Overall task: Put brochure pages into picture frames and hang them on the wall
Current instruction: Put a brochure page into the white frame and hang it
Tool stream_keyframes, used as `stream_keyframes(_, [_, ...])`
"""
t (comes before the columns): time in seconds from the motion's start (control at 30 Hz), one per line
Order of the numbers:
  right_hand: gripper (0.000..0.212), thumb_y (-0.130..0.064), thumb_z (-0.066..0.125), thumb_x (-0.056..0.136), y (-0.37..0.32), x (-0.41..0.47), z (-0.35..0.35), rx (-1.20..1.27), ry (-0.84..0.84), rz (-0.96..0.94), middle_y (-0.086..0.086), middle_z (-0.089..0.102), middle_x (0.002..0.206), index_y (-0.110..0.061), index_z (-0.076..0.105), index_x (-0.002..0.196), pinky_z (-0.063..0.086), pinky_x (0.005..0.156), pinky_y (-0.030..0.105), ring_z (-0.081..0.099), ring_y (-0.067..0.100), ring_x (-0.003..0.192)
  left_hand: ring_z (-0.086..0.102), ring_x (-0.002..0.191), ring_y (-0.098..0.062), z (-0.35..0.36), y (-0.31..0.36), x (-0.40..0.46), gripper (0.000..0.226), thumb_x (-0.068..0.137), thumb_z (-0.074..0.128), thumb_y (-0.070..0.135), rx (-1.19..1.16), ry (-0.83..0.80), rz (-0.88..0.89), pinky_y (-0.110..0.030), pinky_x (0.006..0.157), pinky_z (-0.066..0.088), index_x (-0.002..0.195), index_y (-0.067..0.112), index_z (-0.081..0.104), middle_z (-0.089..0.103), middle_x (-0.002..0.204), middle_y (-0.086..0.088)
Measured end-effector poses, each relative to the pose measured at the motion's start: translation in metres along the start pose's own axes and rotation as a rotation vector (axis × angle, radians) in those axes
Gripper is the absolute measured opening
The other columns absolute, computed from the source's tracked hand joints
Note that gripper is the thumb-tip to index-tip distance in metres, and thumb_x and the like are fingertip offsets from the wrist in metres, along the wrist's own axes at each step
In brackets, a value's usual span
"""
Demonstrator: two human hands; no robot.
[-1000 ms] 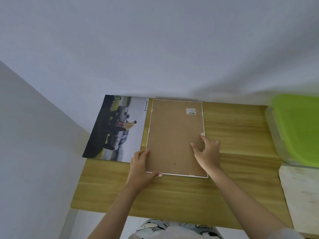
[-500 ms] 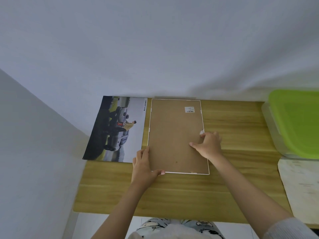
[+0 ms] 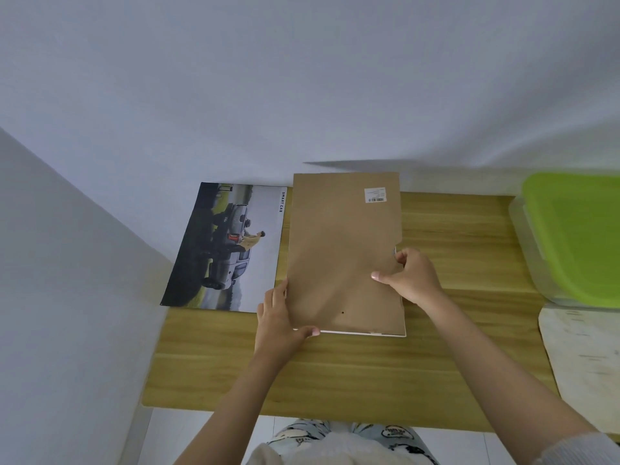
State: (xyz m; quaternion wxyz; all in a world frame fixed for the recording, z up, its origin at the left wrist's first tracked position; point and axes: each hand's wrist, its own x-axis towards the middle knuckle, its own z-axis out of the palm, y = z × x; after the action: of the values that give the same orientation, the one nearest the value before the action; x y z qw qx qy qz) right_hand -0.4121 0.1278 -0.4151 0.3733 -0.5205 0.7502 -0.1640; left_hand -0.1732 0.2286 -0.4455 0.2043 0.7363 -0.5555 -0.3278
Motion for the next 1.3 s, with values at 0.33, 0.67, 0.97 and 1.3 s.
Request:
stream_keyframes(0.33, [0.058,-0.027,0.084,0.066,0.014,-0.012,-0.003,0.099,-0.014,-0.089,0.000,0.057,0.113,-0.014,0.051,0.113,0.044,0.078,0.026,0.057,0.017,0.098,0.029,0.120,-0.019,0.002,0.006,-0.006,0.109,0.062,0.083,0.034,0.049,0.038,0.065,-0.039,0.104,0.035,0.146,0.025,0.014,0.029,0.133,0.003])
stream_keyframes(0.67, [0.072,-0.018,0.083,0.067,0.048,-0.047,0.005,0.212,0.015,-0.115,-0.003,0.060,0.105,-0.025,0.048,0.130,0.045,0.083,0.027,0.057,0.016,0.100,0.027,0.120,-0.019,0.002,0.008,-0.005,0.108,0.065,0.082,0.031,0.053,0.014,0.075,-0.039,0.104,0.033,0.146,0.024,0.011,0.028,0.130,0.001])
stream_keyframes(0.97, [0.071,-0.009,0.076,0.074,0.066,-0.073,0.023,0.207,0.064,-0.090,-0.002,0.058,0.101,-0.024,0.045,0.136,0.040,0.077,0.022,0.055,0.010,0.095,0.031,0.114,-0.018,0.004,0.007,-0.006,0.108,0.063,0.083,0.031,0.036,0.039,0.086,-0.036,0.101,0.035,0.145,0.024,0.014,0.030,0.129,0.001])
stream_keyframes(1.3, [0.067,-0.007,0.075,0.073,0.055,-0.069,0.027,0.223,0.082,-0.090,-0.005,0.057,0.096,-0.033,0.047,0.127,0.040,0.073,0.022,0.057,0.006,0.092,0.041,0.112,-0.015,-0.009,-0.001,0.003,0.101,0.065,0.082,0.021,-0.019,0.025,0.089,-0.026,0.093,0.039,0.145,0.029,0.021,0.036,0.123,0.006])
